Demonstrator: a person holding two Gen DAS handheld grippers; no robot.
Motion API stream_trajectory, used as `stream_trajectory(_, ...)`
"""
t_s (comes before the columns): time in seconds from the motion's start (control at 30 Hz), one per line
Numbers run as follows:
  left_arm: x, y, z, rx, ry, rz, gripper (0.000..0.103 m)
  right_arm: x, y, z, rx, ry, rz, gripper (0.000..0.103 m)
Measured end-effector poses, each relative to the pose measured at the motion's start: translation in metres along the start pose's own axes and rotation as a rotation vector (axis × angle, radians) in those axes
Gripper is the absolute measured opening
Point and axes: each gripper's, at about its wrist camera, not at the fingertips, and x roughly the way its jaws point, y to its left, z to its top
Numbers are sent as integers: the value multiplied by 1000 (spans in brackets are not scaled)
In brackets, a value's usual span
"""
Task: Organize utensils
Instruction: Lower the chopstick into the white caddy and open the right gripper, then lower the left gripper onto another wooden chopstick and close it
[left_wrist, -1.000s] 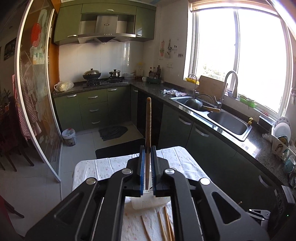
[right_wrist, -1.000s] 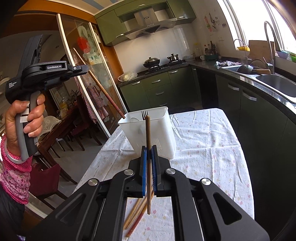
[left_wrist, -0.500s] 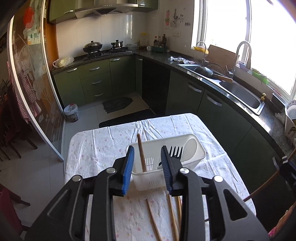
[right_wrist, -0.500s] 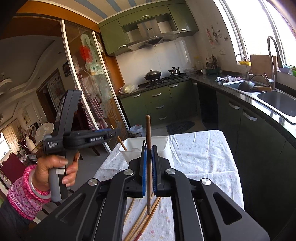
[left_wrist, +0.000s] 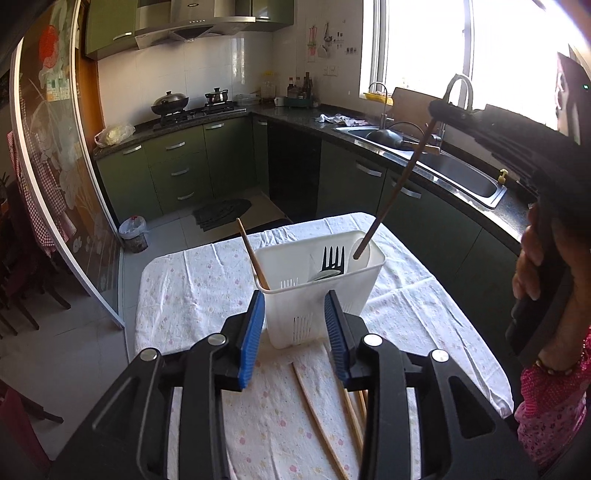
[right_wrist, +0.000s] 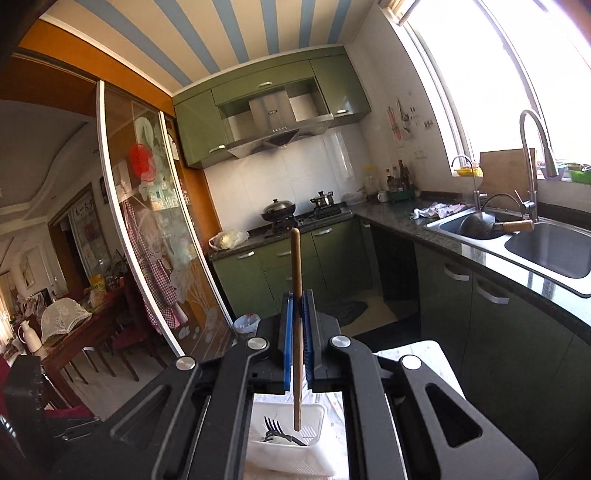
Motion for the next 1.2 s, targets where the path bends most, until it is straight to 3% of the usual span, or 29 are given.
stream_trajectory(0.23, 9, -3, -14, -25, 56, -49, 32, 33, 1, -35, -74, 97, -28, 11)
stream_trajectory(0.33, 19, -2, -24, -55, 111, -75, 33, 17, 7, -44, -111, 50, -38, 25)
stream_trajectory(0.47, 42, -2, -47, -97, 216, -77, 33, -27, 10, -58, -151, -16, -34, 26)
stream_trajectory(0.57, 69, -3, -72, -129, 333, -81, 33, -54, 12, -74, -185, -4, -33, 27)
stream_trajectory(0.7, 106, -5, -101, -178, 465, -67, 33, -71, 7, -105, -207, 83, -35, 27)
stream_trajectory(0.8, 127, -7, -112, -199, 517, -50, 33, -73, 0, -133, -197, 171, -33, 27)
stream_trajectory(1.0, 148, -10, -120, -211, 533, 2, 33, -55, -16, -180, -182, 319, -41, 27)
stream_trajectory(1.2, 158, -17, -120, -206, 542, 7, 32, -14, -28, -219, -149, 486, -25, 27)
